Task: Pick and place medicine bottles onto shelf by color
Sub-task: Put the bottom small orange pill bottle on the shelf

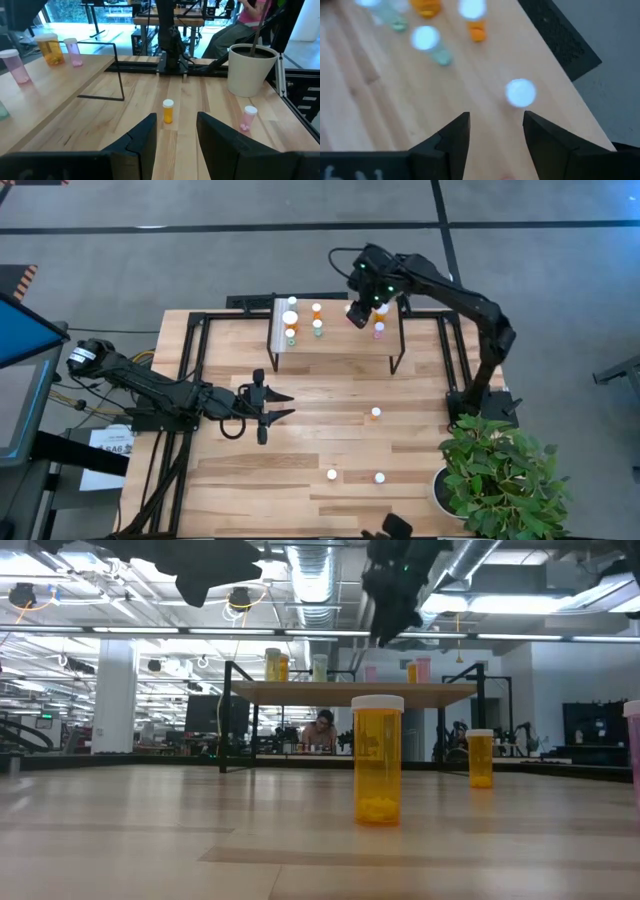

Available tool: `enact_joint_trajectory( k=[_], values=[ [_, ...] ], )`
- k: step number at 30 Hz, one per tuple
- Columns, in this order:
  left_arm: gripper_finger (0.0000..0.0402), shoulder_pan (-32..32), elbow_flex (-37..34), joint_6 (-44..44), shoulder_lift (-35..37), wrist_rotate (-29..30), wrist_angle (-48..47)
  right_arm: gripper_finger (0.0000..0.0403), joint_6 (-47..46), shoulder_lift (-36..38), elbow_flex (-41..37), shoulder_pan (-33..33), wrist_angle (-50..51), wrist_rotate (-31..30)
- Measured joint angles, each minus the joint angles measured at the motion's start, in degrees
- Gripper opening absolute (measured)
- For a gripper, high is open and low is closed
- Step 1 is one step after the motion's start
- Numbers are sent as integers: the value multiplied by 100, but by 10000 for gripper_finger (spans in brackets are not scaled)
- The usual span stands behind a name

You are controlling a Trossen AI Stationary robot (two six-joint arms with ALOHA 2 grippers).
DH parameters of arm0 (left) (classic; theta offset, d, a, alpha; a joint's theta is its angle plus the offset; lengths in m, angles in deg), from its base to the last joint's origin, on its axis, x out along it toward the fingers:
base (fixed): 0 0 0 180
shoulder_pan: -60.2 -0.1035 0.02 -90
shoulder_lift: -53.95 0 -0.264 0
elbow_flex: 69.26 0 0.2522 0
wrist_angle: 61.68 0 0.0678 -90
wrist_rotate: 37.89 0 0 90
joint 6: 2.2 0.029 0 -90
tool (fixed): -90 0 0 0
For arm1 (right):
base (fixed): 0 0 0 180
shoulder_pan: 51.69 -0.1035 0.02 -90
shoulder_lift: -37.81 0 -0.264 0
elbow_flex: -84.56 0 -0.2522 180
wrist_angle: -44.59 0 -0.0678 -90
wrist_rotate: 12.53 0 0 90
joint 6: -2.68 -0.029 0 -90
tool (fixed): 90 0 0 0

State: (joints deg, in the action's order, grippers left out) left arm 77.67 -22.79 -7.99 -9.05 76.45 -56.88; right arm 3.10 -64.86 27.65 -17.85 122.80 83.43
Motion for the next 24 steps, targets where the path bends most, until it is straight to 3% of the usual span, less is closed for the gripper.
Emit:
enact_joint_trajectory(
  k=[7, 13, 20, 24],
  values=[
    [127, 0, 0, -47, 0, -31, -28, 198, -266, 892, -392, -548, -23, -44],
    [127, 0, 0, -54, 0, -83, -25, 196, -526, 1909, -1633, -1520, -702, -472],
    [127, 0, 0, -112, 0, -120, -19, 194, -1036, 3135, -3506, -2844, -2391, -946],
    [127, 0, 0, -112, 0, -120, 3, 192, -958, 3645, -4620, -3667, -3939, -1301]
  ],
)
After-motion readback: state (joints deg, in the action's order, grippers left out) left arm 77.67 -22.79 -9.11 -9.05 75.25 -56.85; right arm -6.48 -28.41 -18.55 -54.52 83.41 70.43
